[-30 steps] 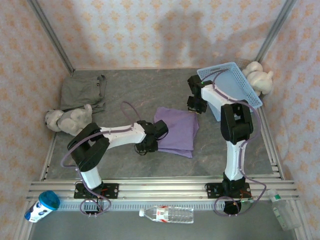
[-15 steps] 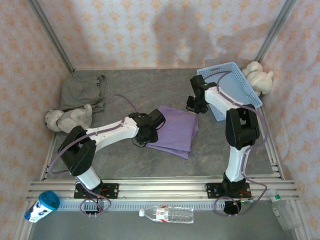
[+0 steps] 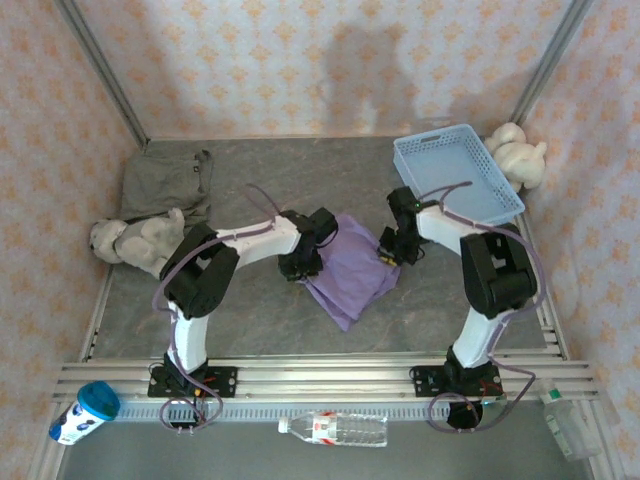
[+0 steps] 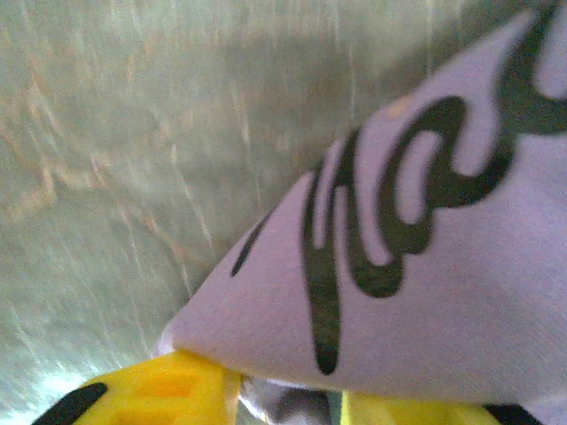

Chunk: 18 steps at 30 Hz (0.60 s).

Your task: Fold and stack the mixed laundry pile

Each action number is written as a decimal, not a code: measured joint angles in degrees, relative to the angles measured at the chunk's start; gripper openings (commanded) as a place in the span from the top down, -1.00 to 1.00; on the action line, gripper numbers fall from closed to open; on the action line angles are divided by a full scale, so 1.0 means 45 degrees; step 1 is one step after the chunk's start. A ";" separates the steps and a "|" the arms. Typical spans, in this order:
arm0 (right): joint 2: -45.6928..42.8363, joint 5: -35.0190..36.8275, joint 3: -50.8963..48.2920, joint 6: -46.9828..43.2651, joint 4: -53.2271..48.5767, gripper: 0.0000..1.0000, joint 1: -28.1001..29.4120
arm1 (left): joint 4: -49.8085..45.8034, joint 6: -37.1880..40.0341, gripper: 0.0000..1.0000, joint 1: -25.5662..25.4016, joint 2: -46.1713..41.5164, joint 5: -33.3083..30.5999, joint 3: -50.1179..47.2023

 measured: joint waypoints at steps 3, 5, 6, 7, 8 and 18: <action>-0.0928 -0.0238 -0.0729 0.0699 -0.0461 0.26 0.0792 | -0.0345 0.0806 -0.08 0.0831 0.0806 -0.0389 0.1472; -0.1545 -0.0335 -0.0801 0.1005 -0.0840 -0.04 0.1088 | -0.0345 0.1219 -0.16 0.1394 0.1069 -0.0554 0.2278; -0.1909 -0.0311 -0.0772 0.1093 -0.0967 -0.17 0.1117 | -0.0359 0.1418 -0.20 0.1681 0.1069 -0.0554 0.2599; -0.2249 -0.0204 -0.0670 0.1117 -0.1146 -0.27 0.1112 | -0.0418 0.1535 -0.22 0.1899 0.1025 -0.0549 0.2880; -0.2540 -0.0073 -0.0500 0.1093 -0.1316 -0.38 0.1073 | -0.0413 0.1676 -0.24 0.2089 0.0899 -0.0539 0.3070; -0.2769 0.0588 0.0753 0.0126 -0.1632 -0.86 -0.0010 | 0.1001 0.1263 -0.37 0.1933 -0.2841 0.0976 -0.0617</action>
